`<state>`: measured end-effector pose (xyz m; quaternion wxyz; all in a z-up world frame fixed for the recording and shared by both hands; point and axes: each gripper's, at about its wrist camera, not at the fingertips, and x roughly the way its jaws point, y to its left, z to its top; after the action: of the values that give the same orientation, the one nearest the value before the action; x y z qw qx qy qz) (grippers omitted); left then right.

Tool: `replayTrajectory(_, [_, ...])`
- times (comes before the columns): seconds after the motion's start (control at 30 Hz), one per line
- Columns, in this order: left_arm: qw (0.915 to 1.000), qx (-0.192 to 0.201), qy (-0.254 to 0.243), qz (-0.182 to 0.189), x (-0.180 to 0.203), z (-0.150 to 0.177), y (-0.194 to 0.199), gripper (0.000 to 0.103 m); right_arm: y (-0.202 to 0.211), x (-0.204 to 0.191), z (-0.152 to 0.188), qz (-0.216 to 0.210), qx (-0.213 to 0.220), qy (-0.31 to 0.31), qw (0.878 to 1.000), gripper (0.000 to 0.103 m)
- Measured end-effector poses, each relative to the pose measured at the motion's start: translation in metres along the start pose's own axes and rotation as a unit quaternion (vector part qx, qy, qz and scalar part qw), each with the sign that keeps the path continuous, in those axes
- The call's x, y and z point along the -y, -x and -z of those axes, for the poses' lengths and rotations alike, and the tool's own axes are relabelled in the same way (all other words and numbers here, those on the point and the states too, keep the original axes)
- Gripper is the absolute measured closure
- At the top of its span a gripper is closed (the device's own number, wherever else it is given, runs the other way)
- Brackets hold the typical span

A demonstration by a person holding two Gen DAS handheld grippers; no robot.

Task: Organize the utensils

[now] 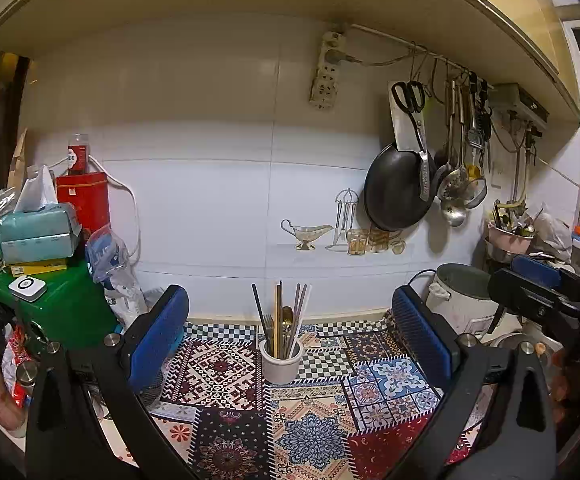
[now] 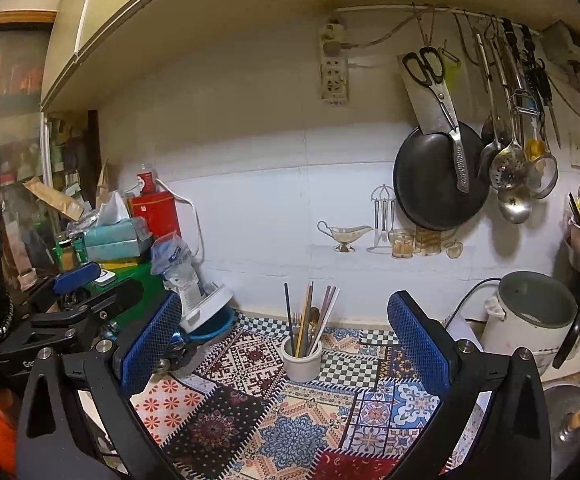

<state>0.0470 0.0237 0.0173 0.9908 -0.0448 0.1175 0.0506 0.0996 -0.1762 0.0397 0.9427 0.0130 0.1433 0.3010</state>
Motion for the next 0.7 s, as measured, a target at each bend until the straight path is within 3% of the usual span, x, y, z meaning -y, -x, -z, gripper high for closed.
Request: replayTrajectory(0.7, [0.9999, 0.006, 0.007, 0.013, -0.0054, -0.0031, -0.0050, 0.001, -0.0059, -0.0023, -0.0008, -0.009, -0.001, 0.001, 1.000, 0.000])
